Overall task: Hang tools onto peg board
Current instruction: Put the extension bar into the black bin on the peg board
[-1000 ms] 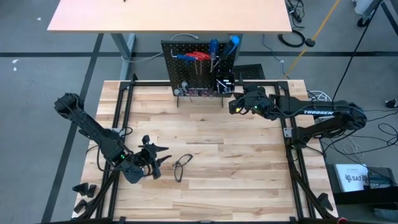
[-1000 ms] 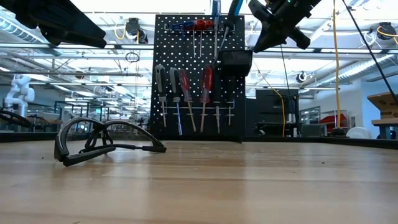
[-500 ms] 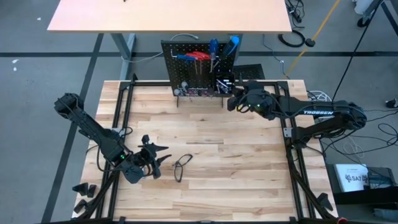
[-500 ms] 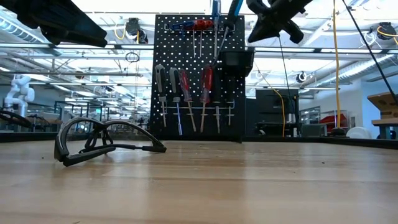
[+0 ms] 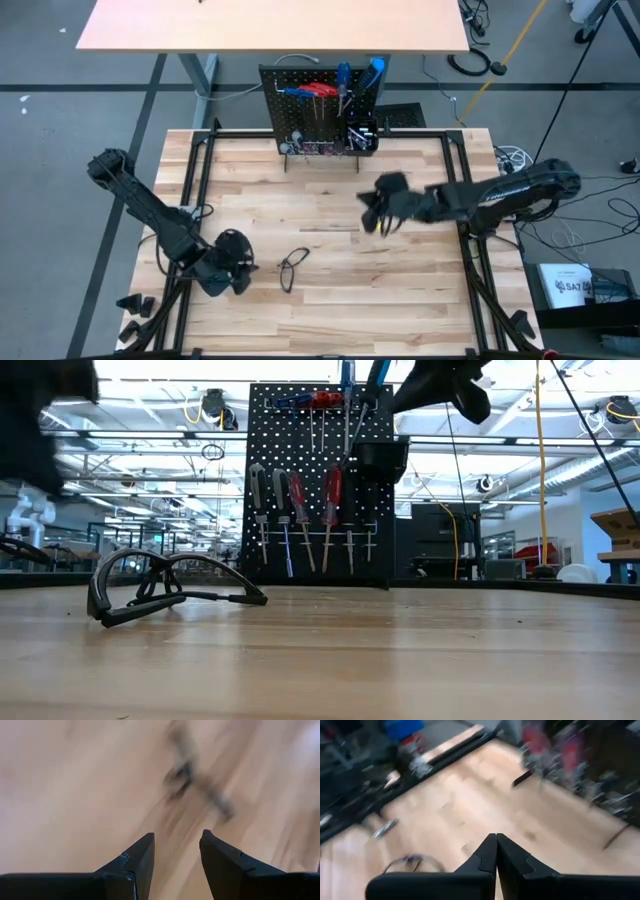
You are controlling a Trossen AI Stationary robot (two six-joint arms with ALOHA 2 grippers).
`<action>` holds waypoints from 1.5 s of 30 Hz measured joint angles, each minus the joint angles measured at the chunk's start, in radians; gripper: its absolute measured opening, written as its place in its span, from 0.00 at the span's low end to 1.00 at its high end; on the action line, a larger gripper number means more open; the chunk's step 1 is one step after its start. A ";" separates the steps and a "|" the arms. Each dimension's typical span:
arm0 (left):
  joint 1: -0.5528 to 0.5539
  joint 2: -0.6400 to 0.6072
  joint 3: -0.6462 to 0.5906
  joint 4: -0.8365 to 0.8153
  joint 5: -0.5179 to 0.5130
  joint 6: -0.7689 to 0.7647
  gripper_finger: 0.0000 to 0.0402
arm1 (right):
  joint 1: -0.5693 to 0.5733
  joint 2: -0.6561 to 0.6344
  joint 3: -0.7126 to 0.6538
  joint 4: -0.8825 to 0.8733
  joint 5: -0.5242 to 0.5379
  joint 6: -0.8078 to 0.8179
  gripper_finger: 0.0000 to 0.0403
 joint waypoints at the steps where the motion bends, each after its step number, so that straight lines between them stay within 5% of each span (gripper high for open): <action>1: 0.000 0.001 -0.003 -0.046 0.060 -0.107 0.40 | 0.031 0.023 0.000 0.005 0.005 0.016 0.00; 7: -0.042 0.030 -0.007 -0.257 0.247 -0.483 0.40 | 0.150 0.192 0.000 0.077 0.032 0.087 0.00; 20: -0.098 0.207 -0.007 -0.182 0.330 -0.794 0.40 | 0.189 0.366 0.000 0.212 -0.022 0.111 0.11; 29: -0.099 0.327 0.023 -0.146 0.327 -0.762 0.39 | 0.197 0.361 0.000 0.210 -0.027 0.098 0.24; 33: -0.099 0.338 0.063 -0.224 0.322 -0.703 0.30 | 0.194 0.361 0.000 0.209 -0.027 0.097 0.26; 38: -0.098 0.338 0.068 -0.254 0.231 -0.614 0.06 | 0.189 0.361 0.000 0.207 -0.027 0.103 0.26; 45: -0.097 0.301 0.117 -0.234 -0.012 -0.481 0.01 | 0.186 0.358 0.000 0.248 -0.037 0.132 0.26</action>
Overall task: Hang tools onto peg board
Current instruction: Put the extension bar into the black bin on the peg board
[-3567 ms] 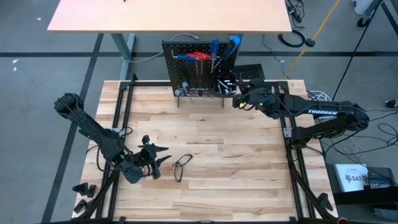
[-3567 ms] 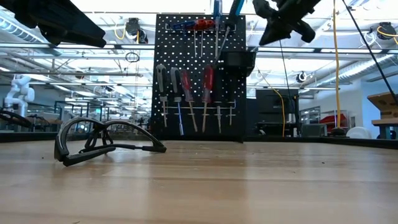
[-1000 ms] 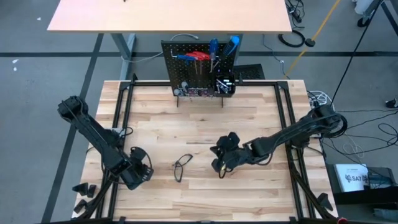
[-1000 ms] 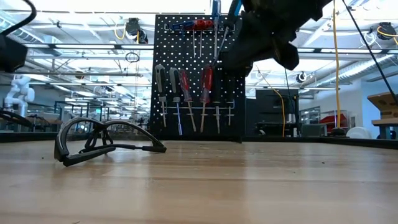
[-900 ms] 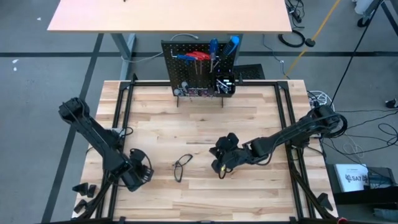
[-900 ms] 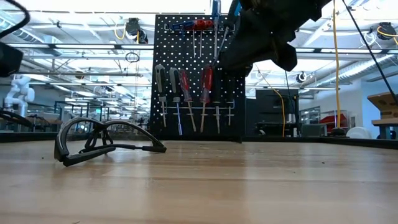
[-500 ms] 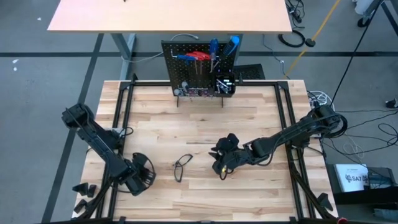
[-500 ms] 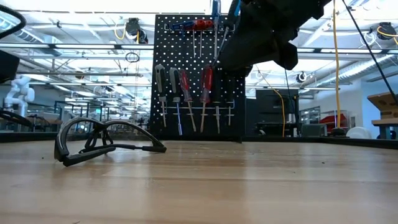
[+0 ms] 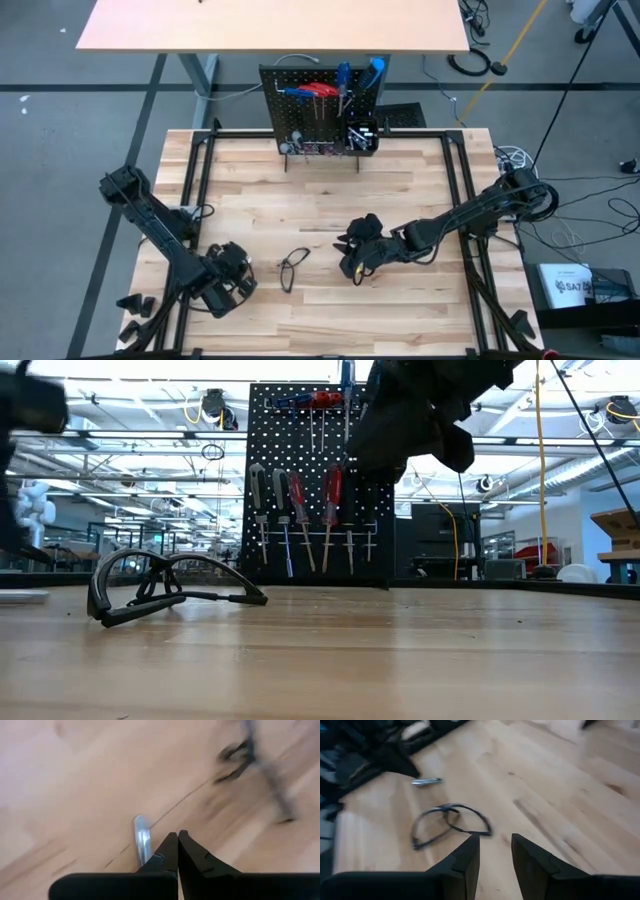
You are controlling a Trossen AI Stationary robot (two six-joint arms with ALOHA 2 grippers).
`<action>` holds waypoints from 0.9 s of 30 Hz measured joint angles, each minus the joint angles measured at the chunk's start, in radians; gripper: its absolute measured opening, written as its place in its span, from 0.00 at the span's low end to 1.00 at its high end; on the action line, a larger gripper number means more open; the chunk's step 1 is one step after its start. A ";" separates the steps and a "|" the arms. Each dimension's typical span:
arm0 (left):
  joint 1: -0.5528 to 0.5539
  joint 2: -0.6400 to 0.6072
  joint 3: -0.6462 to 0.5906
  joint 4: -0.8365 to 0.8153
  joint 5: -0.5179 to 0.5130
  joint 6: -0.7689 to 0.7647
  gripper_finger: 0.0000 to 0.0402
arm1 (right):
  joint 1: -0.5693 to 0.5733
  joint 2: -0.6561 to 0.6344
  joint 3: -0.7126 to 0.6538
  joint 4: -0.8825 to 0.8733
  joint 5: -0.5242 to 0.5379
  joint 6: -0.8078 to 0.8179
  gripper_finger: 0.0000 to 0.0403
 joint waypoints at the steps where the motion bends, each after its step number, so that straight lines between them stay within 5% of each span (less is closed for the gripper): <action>1: 0.000 -0.013 0.009 0.000 -0.033 0.015 0.01 | 0.000 0.000 0.000 0.020 -0.015 -0.010 0.26; 9: 0.017 -0.125 0.040 0.004 -0.096 0.080 0.01 | 0.009 -0.001 0.000 0.073 -0.045 -0.050 0.26; 27: 0.038 -0.019 0.040 -0.036 0.118 -0.051 0.04 | 0.008 -0.001 0.000 0.076 -0.043 -0.050 0.26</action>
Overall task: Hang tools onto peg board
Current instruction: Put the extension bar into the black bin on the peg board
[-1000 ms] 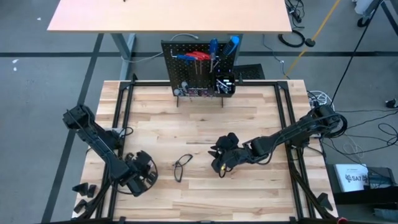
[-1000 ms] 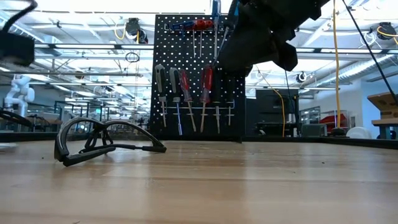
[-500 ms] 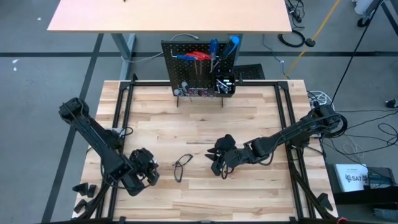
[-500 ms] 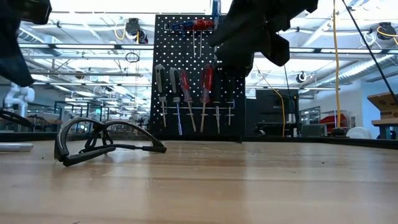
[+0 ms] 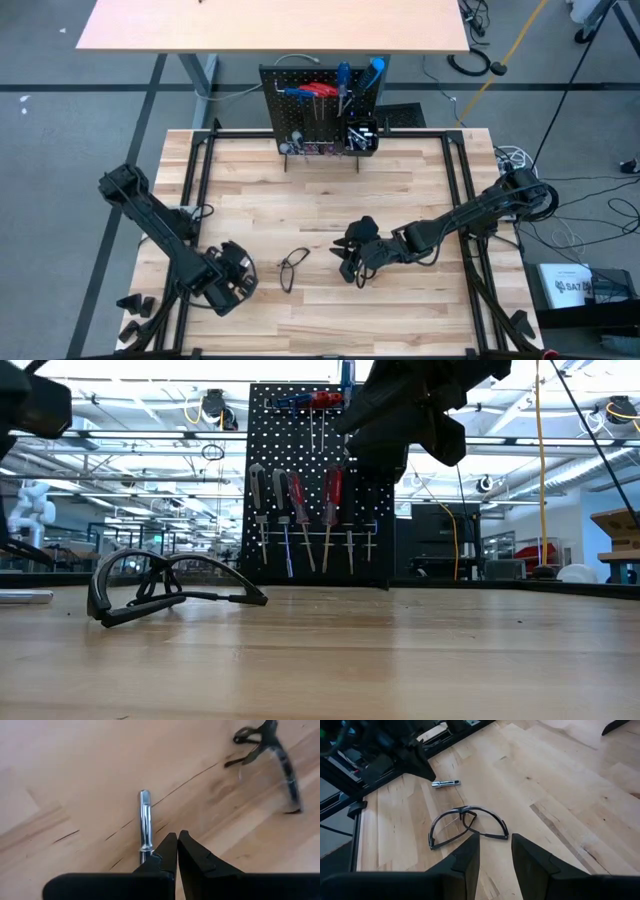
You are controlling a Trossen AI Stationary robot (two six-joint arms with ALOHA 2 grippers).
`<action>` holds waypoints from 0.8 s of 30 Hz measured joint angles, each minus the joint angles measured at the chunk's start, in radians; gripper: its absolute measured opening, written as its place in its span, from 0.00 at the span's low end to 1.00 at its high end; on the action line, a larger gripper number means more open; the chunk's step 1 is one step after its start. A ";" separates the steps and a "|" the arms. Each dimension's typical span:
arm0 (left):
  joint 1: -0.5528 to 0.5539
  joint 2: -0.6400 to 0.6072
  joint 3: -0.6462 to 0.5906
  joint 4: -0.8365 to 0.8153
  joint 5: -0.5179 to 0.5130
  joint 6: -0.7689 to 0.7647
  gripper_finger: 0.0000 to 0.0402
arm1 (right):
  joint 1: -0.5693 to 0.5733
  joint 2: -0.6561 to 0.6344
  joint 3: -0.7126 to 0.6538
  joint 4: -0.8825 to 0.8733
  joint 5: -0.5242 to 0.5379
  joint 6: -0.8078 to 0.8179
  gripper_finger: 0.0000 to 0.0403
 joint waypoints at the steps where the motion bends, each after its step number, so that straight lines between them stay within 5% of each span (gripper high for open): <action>1: 0.000 0.012 0.000 0.001 0.002 0.000 0.04 | 0.000 0.000 0.000 0.000 0.000 -0.003 0.26; 8: 0.000 0.063 0.000 -0.043 0.061 0.000 0.06 | 0.000 0.000 0.000 -0.004 0.000 -0.016 0.26; 18: 0.001 0.065 0.000 -0.030 0.061 0.000 0.30 | -0.003 0.000 0.000 -0.005 0.006 -0.033 0.26; 24: 0.005 0.110 -0.014 -0.006 0.055 -0.002 0.33 | -0.005 0.000 0.000 -0.006 0.006 -0.047 0.26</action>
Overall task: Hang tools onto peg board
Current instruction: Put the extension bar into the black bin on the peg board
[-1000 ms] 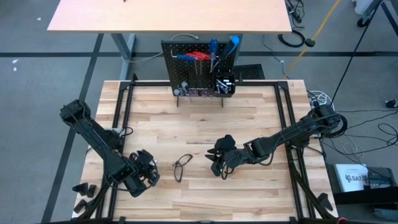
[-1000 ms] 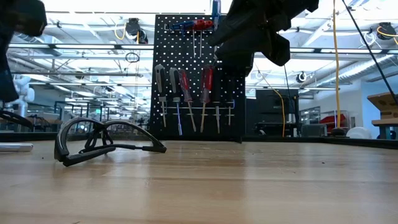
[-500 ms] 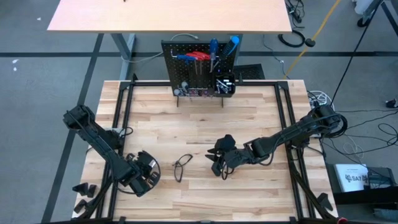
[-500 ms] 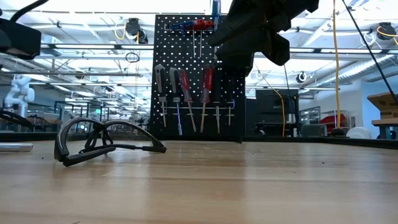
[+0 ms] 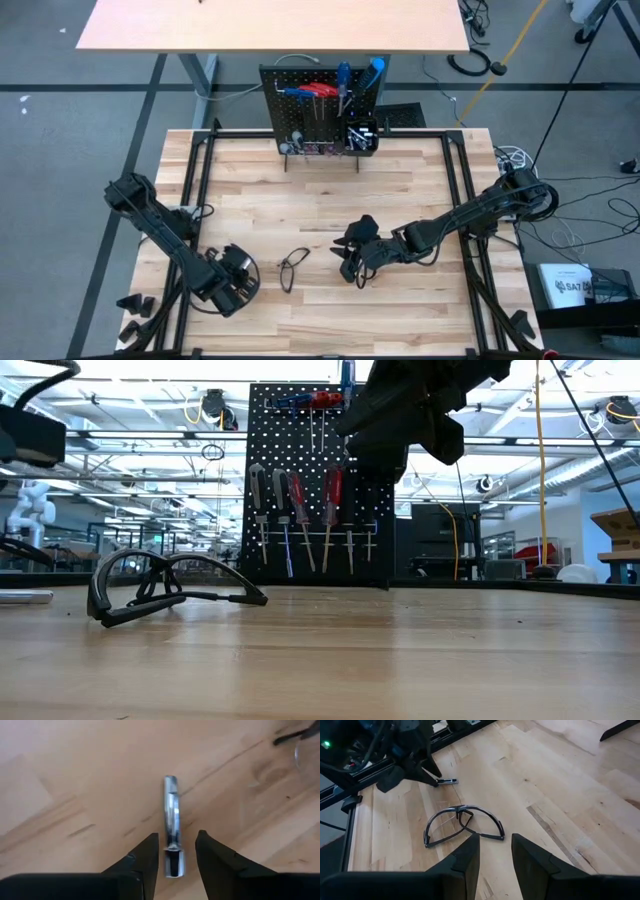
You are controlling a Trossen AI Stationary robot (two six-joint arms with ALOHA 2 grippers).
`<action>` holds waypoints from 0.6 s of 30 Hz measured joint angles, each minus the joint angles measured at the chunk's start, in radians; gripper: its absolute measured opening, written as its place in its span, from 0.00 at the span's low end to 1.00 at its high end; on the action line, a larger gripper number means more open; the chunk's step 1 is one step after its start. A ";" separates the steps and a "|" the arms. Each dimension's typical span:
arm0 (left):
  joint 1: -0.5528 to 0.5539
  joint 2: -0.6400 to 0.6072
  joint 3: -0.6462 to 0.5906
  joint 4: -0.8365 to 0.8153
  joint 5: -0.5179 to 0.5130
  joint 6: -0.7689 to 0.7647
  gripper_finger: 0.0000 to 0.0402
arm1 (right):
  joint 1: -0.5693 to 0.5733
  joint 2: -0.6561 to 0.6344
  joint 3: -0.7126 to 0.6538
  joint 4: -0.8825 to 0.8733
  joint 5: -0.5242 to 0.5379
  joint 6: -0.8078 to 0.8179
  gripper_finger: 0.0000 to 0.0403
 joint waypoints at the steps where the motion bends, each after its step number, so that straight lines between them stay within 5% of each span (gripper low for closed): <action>1: 0.001 0.010 0.000 0.015 0.002 0.000 0.33 | 0.000 0.000 0.000 0.000 0.000 -0.004 0.26; 13: 0.002 0.058 0.001 0.035 0.073 0.067 0.32 | 0.000 0.000 0.000 -0.001 -0.001 -0.006 0.26; 18: 0.002 0.059 0.001 0.029 0.077 0.117 0.19 | 0.000 0.000 0.000 -0.001 -0.001 -0.005 0.26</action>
